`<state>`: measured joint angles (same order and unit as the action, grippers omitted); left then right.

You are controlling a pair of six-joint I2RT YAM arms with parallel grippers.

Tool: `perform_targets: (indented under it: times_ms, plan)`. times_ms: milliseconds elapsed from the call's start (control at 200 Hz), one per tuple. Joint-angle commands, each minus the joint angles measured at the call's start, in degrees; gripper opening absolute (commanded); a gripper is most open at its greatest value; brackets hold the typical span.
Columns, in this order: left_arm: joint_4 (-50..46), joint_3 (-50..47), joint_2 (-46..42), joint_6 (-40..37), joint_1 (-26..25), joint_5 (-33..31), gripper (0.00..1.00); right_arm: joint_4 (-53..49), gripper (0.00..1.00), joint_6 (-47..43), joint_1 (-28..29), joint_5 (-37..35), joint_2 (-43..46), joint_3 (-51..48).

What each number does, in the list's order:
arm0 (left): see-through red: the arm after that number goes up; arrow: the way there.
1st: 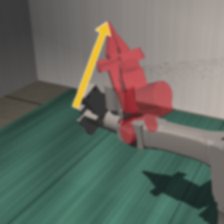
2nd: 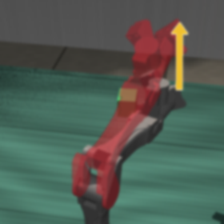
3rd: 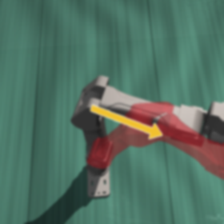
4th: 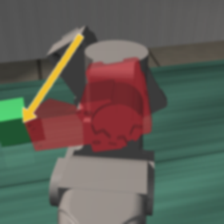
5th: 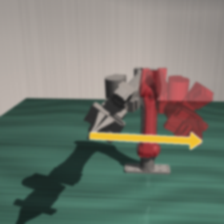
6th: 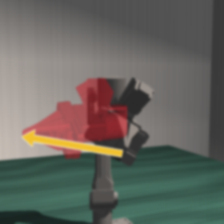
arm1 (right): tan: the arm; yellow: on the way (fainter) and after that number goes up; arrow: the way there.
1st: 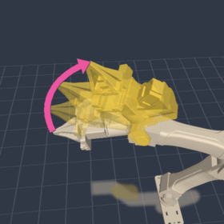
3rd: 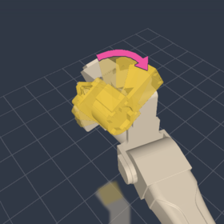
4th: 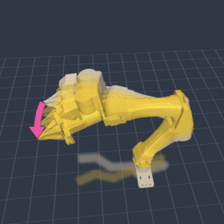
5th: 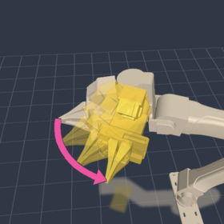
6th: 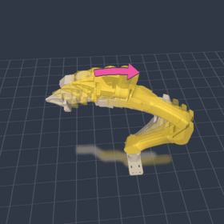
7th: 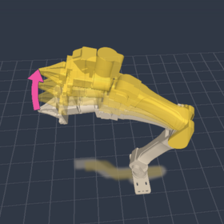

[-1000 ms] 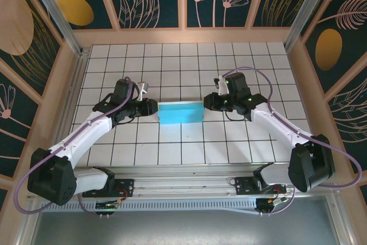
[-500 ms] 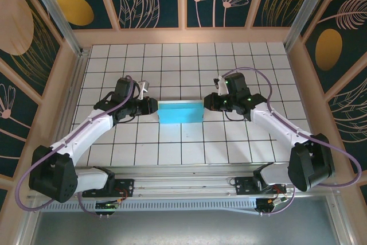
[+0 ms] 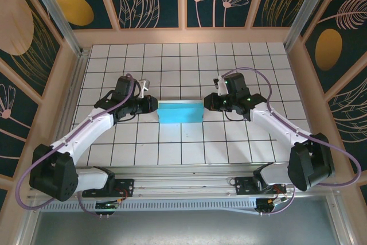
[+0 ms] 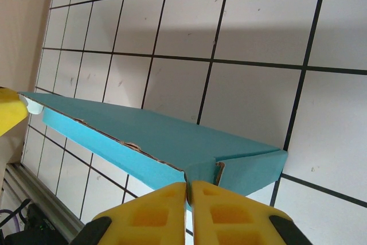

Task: Fold the paper box

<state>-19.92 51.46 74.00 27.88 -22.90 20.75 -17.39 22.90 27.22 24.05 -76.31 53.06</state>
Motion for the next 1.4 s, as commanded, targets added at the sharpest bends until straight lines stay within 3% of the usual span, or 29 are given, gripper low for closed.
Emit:
perform_targets:
  times_ms: [0,350,1061,1391]
  plan:
    - [0.24,1.45,0.62,0.22,-0.4,1.46,0.18,0.38,0.12,-0.05,0.73,0.12,-0.63,-0.1]
    - [1.09,1.29,0.39,1.35,-1.0,2.14,0.11,0.08,0.12,-0.22,1.13,-0.71,-0.76,0.01]
    - [-2.82,-1.89,-2.1,-0.54,-1.01,-1.83,0.1,0.95,0.1,0.33,1.78,-1.81,0.2,-2.43]
    - [-2.14,-5.13,-2.76,-0.02,-1.01,-0.36,0.08,2.59,0.08,1.27,2.4,-2.65,0.47,-4.79]
